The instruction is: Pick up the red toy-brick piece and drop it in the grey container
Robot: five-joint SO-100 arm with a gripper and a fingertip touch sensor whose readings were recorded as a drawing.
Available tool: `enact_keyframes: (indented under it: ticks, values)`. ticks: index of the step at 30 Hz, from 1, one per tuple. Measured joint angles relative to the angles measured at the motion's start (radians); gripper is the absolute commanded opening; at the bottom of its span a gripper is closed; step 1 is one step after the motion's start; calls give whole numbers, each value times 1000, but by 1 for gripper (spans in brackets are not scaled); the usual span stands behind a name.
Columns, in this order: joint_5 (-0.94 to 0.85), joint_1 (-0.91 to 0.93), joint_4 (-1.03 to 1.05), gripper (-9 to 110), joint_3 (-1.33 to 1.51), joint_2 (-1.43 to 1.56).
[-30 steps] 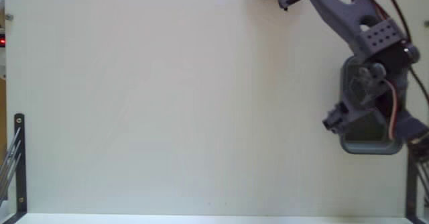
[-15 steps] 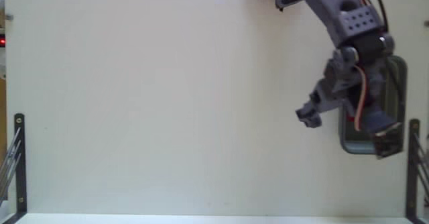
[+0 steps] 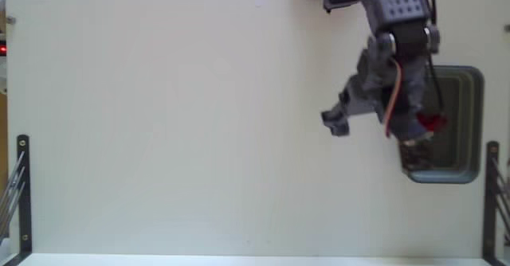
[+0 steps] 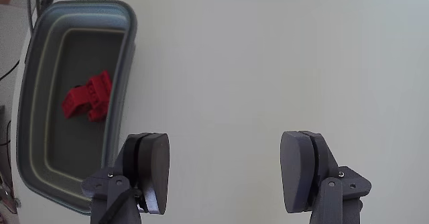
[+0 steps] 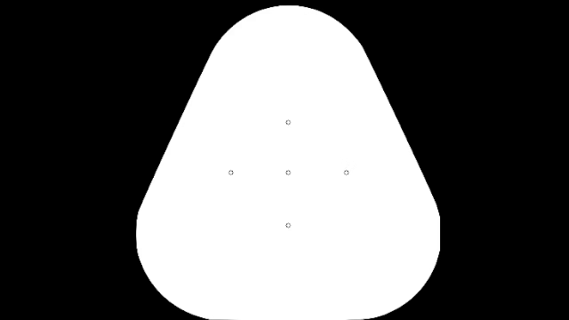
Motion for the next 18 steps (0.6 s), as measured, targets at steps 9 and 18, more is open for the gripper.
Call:
enact_keyframes:
  ticks: [9, 18]
  values:
    - [0, 83, 2, 110, 94, 112]
    - [0, 143, 0, 110, 172, 193]
